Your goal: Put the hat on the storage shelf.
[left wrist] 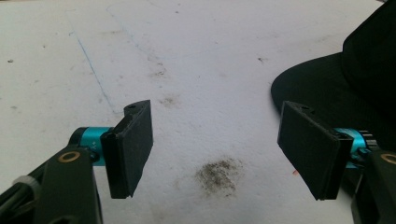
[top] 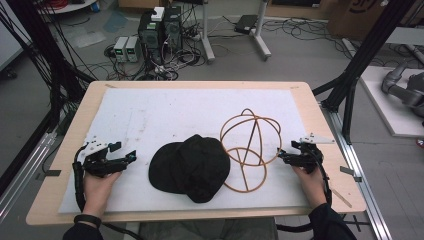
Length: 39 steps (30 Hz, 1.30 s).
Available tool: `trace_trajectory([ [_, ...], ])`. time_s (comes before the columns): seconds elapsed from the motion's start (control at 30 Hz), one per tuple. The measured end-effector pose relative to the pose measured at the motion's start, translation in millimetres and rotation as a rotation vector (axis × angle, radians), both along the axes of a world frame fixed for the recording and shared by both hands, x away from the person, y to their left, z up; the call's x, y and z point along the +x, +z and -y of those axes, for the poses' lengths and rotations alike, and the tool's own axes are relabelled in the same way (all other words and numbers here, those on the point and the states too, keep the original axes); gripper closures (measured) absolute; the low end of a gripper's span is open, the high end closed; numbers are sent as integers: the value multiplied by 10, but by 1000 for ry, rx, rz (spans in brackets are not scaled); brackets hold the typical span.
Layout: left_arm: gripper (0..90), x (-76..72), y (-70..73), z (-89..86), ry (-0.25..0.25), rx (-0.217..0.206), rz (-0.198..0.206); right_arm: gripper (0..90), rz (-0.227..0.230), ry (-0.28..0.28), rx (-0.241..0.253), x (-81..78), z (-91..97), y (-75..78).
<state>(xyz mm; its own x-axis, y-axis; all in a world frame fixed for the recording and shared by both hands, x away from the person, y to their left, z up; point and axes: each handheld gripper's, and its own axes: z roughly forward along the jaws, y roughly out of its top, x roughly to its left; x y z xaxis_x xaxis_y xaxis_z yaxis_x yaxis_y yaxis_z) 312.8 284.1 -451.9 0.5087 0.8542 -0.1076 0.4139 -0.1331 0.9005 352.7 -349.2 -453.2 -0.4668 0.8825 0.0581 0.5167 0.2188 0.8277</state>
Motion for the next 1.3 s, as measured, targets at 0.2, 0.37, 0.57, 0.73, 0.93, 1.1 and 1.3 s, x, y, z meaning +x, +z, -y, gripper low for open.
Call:
trace_trajectory([
  [0.2,271,-10,2,0,-9,0,10,277,17,-5,15,-13,19,7],
  [0.37,269,-19,3,15,-19,12,19,276,32,-12,43,-59,39,43],
  [0.57,262,-27,4,13,-24,11,28,272,106,-8,109,-228,86,156],
  [0.73,260,-31,3,27,-27,18,32,269,146,52,155,-429,64,246],
  [0.93,261,-15,2,12,-14,5,16,269,201,189,253,-710,-64,415],
  [1.1,261,-13,2,6,-10,2,13,269,199,274,247,-932,-245,542],
  [1.3,261,-26,3,15,-12,7,23,269,174,328,247,-1163,-358,560],
])
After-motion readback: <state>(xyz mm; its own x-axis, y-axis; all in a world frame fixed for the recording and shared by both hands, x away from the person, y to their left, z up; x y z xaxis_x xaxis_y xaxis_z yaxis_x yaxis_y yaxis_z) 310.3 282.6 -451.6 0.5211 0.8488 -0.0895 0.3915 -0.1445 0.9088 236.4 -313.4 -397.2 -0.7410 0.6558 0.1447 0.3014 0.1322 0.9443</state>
